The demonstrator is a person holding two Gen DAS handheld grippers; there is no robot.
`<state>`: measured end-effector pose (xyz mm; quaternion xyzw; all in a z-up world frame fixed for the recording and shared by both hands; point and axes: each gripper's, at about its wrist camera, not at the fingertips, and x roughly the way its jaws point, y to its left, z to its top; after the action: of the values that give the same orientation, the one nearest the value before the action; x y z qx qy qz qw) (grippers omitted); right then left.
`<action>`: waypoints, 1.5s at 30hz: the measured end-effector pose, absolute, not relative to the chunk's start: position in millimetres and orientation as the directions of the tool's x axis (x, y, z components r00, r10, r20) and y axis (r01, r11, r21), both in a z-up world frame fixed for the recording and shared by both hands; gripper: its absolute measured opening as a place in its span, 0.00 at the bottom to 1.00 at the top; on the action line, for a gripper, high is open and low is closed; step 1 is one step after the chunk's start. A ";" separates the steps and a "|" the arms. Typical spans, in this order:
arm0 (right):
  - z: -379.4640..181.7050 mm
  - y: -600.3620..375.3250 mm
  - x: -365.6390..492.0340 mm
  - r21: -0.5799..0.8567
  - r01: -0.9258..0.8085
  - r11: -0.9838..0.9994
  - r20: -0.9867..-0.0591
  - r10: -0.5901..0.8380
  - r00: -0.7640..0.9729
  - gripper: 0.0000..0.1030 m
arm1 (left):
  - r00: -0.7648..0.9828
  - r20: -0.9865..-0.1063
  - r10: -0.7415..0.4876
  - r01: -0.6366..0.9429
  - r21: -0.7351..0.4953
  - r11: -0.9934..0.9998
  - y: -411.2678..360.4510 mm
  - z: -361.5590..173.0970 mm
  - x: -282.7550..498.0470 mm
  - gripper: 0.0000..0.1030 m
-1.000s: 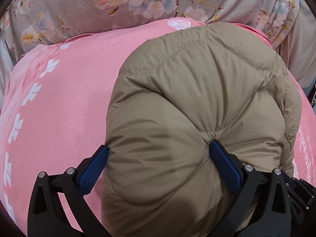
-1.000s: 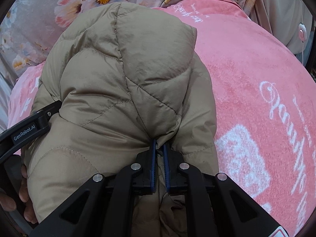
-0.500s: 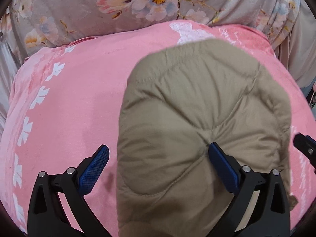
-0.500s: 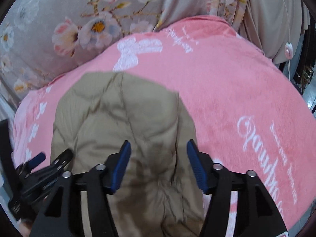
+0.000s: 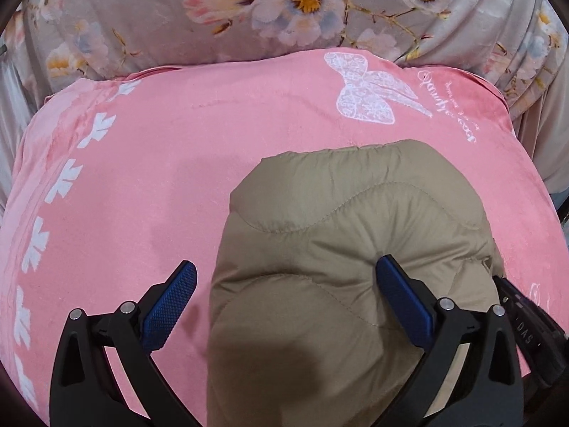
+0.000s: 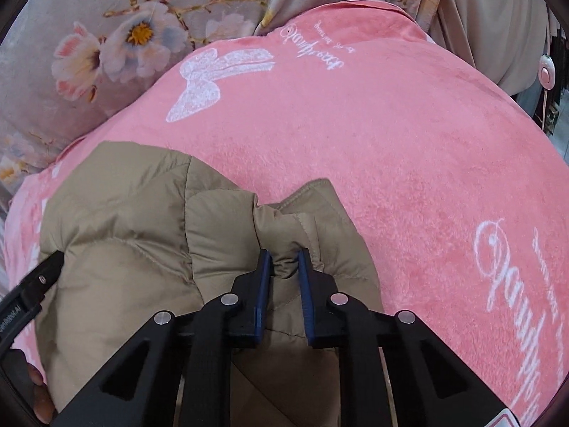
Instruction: Fold large clothes
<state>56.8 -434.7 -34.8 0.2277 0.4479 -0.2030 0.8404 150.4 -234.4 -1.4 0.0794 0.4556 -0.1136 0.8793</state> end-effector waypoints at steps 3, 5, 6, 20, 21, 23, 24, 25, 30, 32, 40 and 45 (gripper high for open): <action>-41.6 -432.4 56.3 0.181 0.538 0.824 -0.843 -0.152 0.516 0.14 | 0.570 -0.813 -0.117 0.278 0.057 0.959 -240.7 -6.9 149.1 0.96; -45.8 -431.0 56.4 0.173 0.536 0.826 -0.839 -0.161 0.520 0.14 | 0.569 -0.813 -0.120 0.279 0.054 0.959 -242.2 -12.5 150.3 0.96; -47.4 -431.3 56.3 0.174 0.536 0.826 -0.837 -0.163 0.522 0.14 | 0.564 -0.816 -0.126 0.277 0.043 0.960 -241.7 -15.9 151.9 0.96; -58.4 -429.0 57.8 0.176 0.535 0.826 -0.813 -0.185 0.553 0.14 | 0.593 -0.798 -0.105 0.260 0.066 0.963 -248.4 -33.6 152.0 0.96; -58.7 -429.2 57.5 0.178 0.534 0.826 -0.811 -0.184 0.555 0.15 | 0.596 -0.796 -0.105 0.259 0.067 0.964 -248.3 -34.3 151.8 0.96; -59.5 -429.9 57.0 0.188 0.535 0.824 -0.806 -0.182 0.564 0.15 | 0.599 -0.794 -0.105 0.257 0.066 0.964 -248.3 -35.1 151.7 0.96; -59.6 -430.3 57.5 0.189 0.534 0.824 -0.804 -0.182 0.566 0.15 | 0.601 -0.792 -0.105 0.256 0.066 0.965 -248.1 -35.7 151.5 0.96; -59.9 -430.5 57.3 0.192 0.534 0.823 -0.801 -0.182 0.570 0.15 | 0.603 -0.790 -0.105 0.255 0.066 0.965 -248.3 -36.1 151.6 0.96; -63.6 -438.1 56.6 0.243 0.530 0.812 -0.785 -0.156 0.599 0.16 | 0.614 -0.783 -0.100 0.244 0.068 0.968 -249.6 -39.2 152.2 0.96; -63.9 -439.9 55.4 0.262 0.529 0.807 -0.781 -0.145 0.608 0.16 | 0.613 -0.783 -0.103 0.241 0.062 0.968 -249.3 -39.9 153.5 0.96; -39.2 -454.5 -2.7 0.307 0.585 0.750 -0.761 -0.176 0.624 0.80 | 0.489 -0.809 -0.326 0.330 -0.174 0.928 -191.8 -20.6 143.4 0.96; -45.1 -456.0 -45.0 0.402 0.496 0.770 -0.786 0.012 0.618 0.81 | 0.297 -0.814 -0.499 0.357 -0.390 0.849 -145.4 -27.3 119.0 0.96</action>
<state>-45.0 -456.0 -45.1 0.3074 0.4131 -0.1429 0.8452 119.0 -145.4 -27.3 -0.0669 0.5296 -0.2669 0.8024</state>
